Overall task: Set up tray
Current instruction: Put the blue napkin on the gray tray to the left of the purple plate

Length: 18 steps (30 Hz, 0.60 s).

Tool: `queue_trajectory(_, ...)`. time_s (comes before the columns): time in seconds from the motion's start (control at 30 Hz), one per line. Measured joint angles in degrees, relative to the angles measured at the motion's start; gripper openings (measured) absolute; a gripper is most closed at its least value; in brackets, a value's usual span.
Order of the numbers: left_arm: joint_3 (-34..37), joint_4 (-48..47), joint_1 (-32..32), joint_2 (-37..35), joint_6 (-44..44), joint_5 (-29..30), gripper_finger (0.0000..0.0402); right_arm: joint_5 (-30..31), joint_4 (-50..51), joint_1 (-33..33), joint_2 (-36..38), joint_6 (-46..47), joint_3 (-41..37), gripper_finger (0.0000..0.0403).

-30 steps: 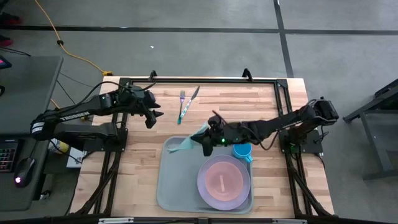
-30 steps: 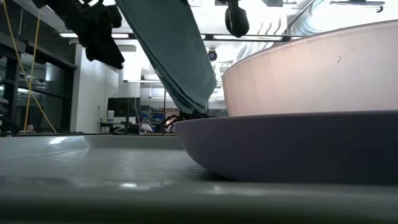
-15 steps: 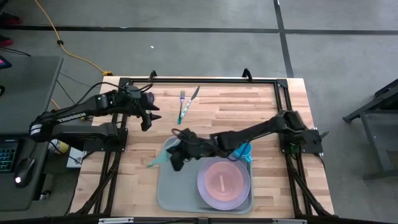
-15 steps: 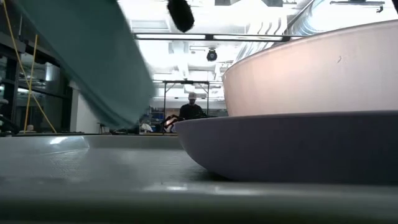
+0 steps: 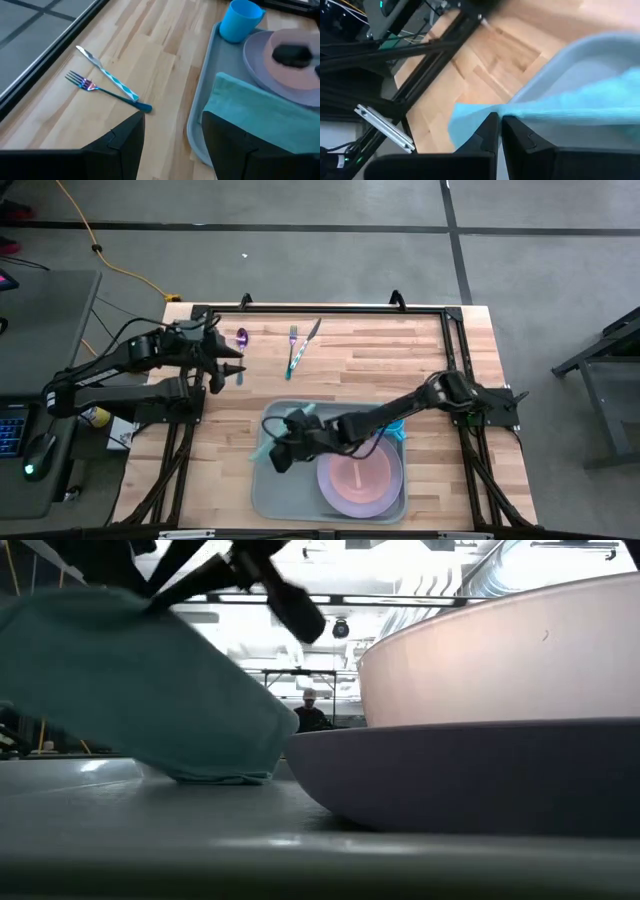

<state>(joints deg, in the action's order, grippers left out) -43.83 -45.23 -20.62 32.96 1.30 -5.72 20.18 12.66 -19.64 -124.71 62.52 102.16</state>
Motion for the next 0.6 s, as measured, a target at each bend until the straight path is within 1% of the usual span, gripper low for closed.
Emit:
queue_trajectory(0.1,0.0,-0.41,0.0,-0.65,0.0,-0.21,0.0227,-0.04,-1.9,-1.04,-1.6,3.76,-0.01,0.0)
queue_trajectory(0.2,0.0,-1.48,0.0,-0.66,0.0,-0.21,0.0227,-0.35,-1.07,-2.3,-1.94,7.54,-0.01,0.0)
queue_trajectory(0.3,0.0,-2.36,0.0,-0.54,-0.12,-0.23,0.0227,-2.75,0.04,-3.93,-1.85,10.74,-0.01,0.0)
queue_trajectory(0.4,0.0,-2.51,0.0,-0.48,-0.91,-0.54,0.0227,-5.86,1.87,-5.48,-1.67,14.11,0.02,0.0)
queue_trajectory(0.5,0.0,-2.47,0.02,-0.49,-1.07,-1.05,0.0227,-9.33,6.17,-6.77,-1.61,17.79,0.02,0.0)
queue_trajectory(0.6,0.0,-2.47,0.02,-0.49,-1.07,-1.04,0.0227,-10.54,10.64,-7.75,-1.61,20.26,0.0,0.0)
